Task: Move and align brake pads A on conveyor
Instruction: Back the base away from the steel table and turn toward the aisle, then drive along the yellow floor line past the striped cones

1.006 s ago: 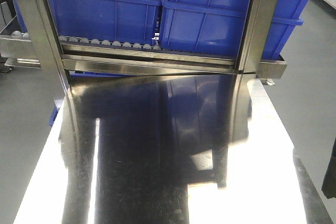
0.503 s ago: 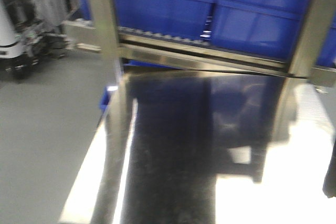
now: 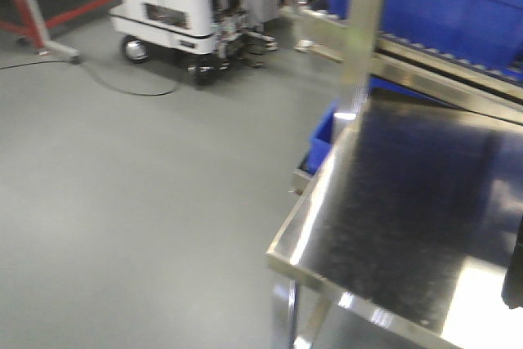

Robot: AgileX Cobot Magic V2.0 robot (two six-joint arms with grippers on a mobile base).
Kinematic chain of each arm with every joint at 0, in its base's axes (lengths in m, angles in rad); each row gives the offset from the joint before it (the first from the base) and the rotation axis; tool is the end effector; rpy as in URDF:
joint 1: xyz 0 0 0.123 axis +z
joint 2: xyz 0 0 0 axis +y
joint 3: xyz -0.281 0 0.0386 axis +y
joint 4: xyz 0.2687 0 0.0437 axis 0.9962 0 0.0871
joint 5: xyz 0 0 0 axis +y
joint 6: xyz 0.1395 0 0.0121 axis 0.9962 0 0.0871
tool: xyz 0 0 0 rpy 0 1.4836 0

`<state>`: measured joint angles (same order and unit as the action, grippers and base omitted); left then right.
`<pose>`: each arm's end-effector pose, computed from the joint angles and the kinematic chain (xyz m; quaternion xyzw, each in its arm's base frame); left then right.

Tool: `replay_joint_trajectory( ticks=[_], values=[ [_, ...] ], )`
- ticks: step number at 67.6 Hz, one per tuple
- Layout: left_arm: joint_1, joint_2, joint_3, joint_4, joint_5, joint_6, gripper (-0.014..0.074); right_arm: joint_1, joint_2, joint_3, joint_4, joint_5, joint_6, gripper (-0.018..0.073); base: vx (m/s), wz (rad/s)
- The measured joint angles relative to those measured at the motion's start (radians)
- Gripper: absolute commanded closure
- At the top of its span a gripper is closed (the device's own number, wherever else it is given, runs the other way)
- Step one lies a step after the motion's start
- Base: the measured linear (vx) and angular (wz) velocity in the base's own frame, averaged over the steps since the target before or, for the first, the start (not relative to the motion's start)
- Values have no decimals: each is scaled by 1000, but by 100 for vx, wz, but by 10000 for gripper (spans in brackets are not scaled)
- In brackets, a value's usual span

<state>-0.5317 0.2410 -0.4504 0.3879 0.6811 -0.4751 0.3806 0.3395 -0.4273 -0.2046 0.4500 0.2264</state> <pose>0.1186 -0.0310 0.2798 0.0793 0.8117 -0.1031 0.5694 0.1404 0.0428 0.2832 -0.1075 0.7872 0.0927 0.6001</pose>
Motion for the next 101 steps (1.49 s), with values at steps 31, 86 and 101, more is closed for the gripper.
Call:
replay_joint_trajectory(
  ticks=[31,86,101],
  values=[
    [0,0,0,1,5,0,603,0,0,0,0,0,0,564,-19,75],
    [0,-3,0,1,5,0,603,0,0,0,0,0,0,564,0,80],
    [0,-3,0,1,5,0,603,0,0,0,0,0,0,564,17,32]
  ],
)
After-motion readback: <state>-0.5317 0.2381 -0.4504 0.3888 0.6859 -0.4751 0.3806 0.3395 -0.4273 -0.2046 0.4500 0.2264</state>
